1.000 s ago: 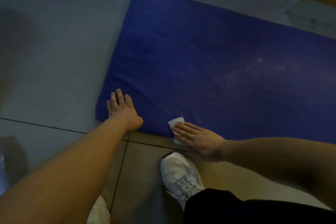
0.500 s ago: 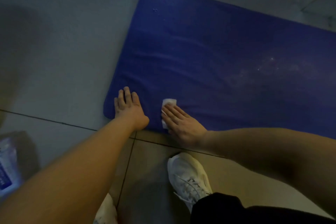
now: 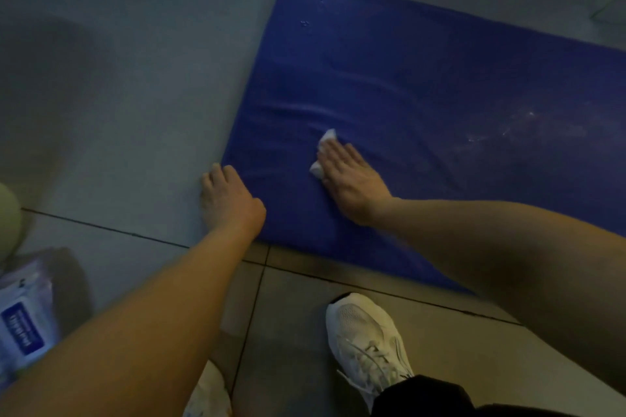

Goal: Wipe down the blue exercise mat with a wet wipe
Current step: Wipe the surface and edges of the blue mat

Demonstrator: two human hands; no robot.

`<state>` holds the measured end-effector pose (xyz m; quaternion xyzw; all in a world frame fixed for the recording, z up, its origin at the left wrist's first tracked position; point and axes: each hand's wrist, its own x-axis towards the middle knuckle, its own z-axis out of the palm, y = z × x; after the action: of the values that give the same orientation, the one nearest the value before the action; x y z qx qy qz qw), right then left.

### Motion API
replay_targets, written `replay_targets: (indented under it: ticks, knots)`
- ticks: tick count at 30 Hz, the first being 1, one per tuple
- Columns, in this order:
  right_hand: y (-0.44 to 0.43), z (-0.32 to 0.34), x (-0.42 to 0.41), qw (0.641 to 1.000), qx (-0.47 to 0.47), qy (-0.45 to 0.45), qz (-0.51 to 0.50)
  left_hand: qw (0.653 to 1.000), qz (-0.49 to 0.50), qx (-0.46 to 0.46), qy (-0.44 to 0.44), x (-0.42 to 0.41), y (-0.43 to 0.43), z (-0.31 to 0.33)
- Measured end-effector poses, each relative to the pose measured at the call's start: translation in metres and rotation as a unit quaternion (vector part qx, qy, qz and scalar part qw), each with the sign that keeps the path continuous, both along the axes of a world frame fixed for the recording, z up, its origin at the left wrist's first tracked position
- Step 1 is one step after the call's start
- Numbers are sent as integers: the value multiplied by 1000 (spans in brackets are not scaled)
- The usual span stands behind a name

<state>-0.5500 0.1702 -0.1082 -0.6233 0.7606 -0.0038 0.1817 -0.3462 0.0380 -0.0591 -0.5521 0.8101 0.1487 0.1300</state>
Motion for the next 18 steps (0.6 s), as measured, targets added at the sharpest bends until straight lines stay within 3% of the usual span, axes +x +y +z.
replay_targets:
  ticks: [4, 7, 9, 12, 15, 18]
  knots:
    - [10, 3, -30, 987, 14, 20, -161, 999, 42, 33, 12, 7, -6, -2]
    - [-14, 2, -5, 973, -5, -21, -228, 997, 47, 55, 35, 10, -8, -1]
    - [-33, -1, 27, 982, -25, -64, -178, 996, 47, 64, 47, 12, -8, 0]
    - [-56, -3, 90, 994, -26, -110, 14, 993, 57, 69, 74, 16, -10, 1]
    - [-66, -3, 134, 966, 12, -45, 255, 991, 80, 48, 101, 21, -12, 1]
    - [-79, -5, 108, 967, 3, -10, 255, 987, 86, 65, 116, 26, -18, -1]
